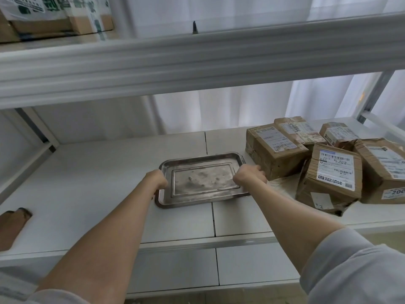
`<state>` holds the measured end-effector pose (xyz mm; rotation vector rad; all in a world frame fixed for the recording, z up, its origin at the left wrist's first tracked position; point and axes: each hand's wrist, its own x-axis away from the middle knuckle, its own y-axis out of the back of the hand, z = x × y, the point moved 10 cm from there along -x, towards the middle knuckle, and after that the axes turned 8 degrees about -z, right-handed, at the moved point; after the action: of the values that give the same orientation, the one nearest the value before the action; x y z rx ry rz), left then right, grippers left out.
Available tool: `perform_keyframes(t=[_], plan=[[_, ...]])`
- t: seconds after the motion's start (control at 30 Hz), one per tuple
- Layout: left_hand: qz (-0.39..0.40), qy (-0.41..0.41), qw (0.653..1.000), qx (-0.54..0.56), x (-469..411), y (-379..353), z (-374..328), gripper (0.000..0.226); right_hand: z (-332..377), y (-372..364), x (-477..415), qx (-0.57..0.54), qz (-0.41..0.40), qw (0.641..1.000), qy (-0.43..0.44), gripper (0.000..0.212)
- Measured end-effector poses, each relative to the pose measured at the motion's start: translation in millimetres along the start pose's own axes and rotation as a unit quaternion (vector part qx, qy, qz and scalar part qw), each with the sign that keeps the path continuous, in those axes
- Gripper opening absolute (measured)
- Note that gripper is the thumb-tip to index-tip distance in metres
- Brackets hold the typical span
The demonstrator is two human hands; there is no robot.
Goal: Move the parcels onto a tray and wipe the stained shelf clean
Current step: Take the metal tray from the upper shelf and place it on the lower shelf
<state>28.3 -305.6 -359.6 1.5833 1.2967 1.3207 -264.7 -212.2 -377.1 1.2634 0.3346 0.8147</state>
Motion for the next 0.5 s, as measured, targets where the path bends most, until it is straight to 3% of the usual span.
perform_keyframes(t=[0.5], plan=[[-0.018, -0.022, 0.999, 0.014, 2.4, -4.7, -15.1, 0.034, 0.9, -7.7, 8.2, -0.002, 0.027, 1.0, 0.006, 0.066]])
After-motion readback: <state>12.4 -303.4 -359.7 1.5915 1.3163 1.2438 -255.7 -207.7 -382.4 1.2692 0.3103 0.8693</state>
